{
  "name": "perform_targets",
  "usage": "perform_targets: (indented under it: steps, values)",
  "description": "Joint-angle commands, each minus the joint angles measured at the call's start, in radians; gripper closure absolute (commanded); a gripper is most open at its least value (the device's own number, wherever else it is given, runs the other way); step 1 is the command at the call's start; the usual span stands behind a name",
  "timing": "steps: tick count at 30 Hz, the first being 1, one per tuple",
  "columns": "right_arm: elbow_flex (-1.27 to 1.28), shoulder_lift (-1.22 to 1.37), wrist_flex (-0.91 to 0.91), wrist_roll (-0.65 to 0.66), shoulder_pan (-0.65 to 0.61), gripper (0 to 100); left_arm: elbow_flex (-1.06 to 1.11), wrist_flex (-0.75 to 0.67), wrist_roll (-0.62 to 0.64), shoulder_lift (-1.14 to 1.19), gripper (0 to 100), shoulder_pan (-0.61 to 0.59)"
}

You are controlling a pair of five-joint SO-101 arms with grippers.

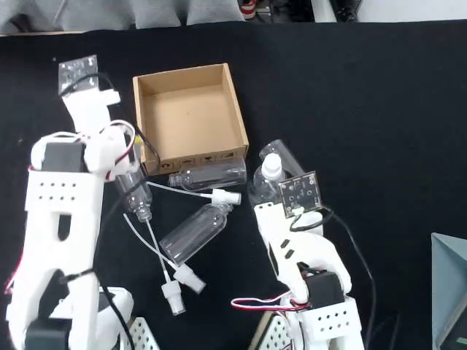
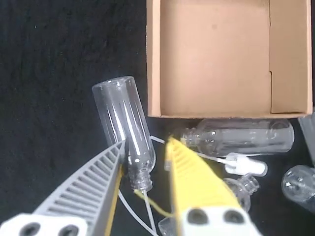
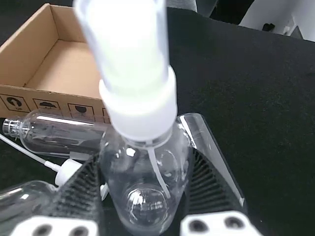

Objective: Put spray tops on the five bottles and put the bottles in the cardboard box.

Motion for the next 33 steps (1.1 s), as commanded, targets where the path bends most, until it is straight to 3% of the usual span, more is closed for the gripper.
perform_targets:
  steps: [1, 13, 33]
  values:
    - [-0.008, -0.101, 0.002, -0.006, 0.028, 96.9, 0.059, -0.063, -0.04, -0.11, 91, -0.022]
    - [-0.016, -0.101, -0.006, -0.006, 0.026, 96.9, 0.309, -0.198, -0.04, -0.311, 92, -0.133]
    - [-0.196, -0.097, -0.055, 0.003, 0.021, 96.9, 0.832, -0.445, 0.051, -0.66, 92, -0.073]
